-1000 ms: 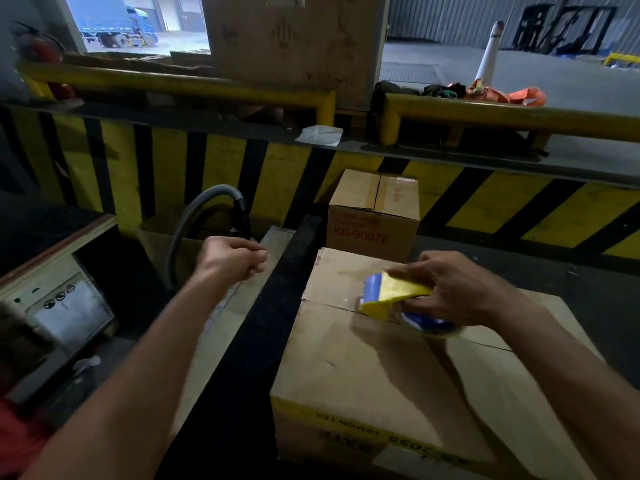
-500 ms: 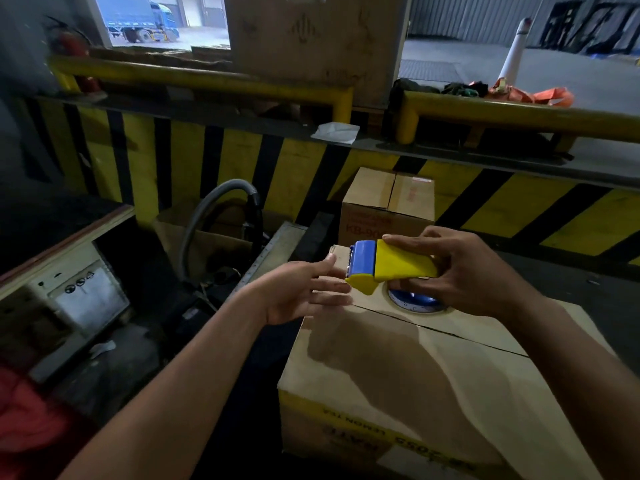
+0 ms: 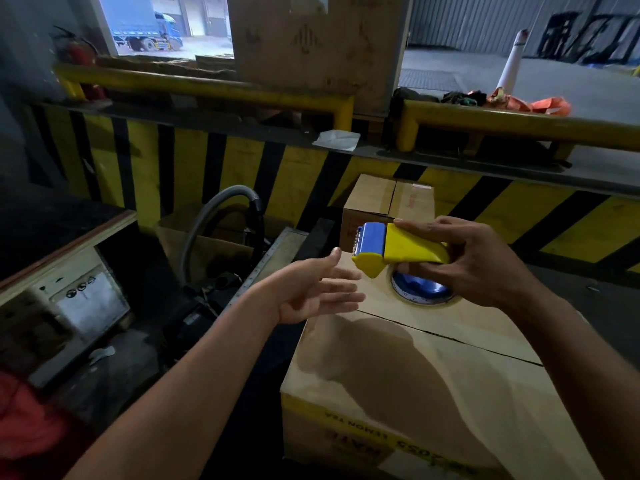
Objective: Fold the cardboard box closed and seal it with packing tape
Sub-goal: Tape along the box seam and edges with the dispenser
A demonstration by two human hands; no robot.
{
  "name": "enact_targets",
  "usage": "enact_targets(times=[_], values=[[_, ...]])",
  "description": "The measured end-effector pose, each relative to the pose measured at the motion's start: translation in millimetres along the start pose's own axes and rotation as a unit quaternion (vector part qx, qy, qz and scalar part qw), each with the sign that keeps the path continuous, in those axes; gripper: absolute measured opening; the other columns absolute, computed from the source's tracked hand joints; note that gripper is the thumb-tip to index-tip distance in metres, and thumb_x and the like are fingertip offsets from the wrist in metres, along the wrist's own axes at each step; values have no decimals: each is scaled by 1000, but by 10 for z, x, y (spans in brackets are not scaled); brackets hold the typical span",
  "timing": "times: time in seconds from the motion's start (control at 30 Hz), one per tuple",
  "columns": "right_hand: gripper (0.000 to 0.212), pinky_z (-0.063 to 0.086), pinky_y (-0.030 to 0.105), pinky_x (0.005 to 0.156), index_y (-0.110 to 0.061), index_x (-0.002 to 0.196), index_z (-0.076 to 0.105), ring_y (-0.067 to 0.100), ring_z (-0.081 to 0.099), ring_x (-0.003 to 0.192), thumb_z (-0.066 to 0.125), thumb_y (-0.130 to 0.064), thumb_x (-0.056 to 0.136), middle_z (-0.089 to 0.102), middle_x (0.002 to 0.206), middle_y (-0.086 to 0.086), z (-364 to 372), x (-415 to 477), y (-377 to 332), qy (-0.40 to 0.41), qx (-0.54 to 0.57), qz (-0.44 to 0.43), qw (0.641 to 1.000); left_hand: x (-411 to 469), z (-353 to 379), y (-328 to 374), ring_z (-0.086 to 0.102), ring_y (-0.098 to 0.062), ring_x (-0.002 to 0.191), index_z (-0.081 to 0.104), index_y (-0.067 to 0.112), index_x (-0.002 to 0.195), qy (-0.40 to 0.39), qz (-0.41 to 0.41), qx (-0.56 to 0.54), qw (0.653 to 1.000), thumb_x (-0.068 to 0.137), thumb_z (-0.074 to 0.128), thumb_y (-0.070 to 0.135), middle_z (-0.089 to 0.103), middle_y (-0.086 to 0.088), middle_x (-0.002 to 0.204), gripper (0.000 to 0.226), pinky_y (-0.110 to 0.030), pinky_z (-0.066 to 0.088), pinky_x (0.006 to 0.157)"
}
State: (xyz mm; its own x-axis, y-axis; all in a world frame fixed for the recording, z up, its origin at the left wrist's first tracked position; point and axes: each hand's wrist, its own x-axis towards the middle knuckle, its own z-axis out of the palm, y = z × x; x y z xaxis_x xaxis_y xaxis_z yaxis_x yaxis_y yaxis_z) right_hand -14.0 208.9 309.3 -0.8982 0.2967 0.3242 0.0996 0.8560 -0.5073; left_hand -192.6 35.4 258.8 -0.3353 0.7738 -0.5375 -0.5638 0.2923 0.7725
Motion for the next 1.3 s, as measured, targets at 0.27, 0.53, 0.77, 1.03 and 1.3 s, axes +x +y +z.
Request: enact_targets(times=[0.27,0.53,0.77,1.03,1.3], values=[[79,45,20,75,-36,141,46,8,50,102,65,-55,68,50,110,-17,35,-22,37,-14,-10,4,1000,56,-31,38,70,-14,76,69,3,108,7,83,-70,994,99,60,12,73,-12,88,15,-26,63,70],[75,42,17,68,-41,140,43,4,49,96,66,-53,69,46,106,-18,164,-61,109,-40,-26,13,999,105,-103,1,71,-15,84,72,3,103,83,105,61,989,93,71,16,73,-14,104,17,-23,59,68],[76,42,16,65,-39,141,42,1,49,97,64,-55,69,43,106,-24,204,-54,79,-48,-21,-2,999,105,-165,31,67,-15,85,72,3,106,66,70,41,994,96,62,-1,71,-12,101,16,-22,60,64],[79,41,18,64,-45,140,38,2,48,92,58,-65,66,45,106,-19,259,-51,29,-101,-26,20,994,181,-229,142,70,-15,79,76,2,102,115,79,104,985,92,69,0,75,-14,98,12,-21,58,61],[86,39,20,67,-41,144,39,7,49,88,61,-68,66,48,102,-14,267,-30,-25,-157,-57,56,984,233,-223,83,69,-17,80,78,4,92,160,89,191,964,87,75,-1,76,-13,93,8,-19,56,58]])
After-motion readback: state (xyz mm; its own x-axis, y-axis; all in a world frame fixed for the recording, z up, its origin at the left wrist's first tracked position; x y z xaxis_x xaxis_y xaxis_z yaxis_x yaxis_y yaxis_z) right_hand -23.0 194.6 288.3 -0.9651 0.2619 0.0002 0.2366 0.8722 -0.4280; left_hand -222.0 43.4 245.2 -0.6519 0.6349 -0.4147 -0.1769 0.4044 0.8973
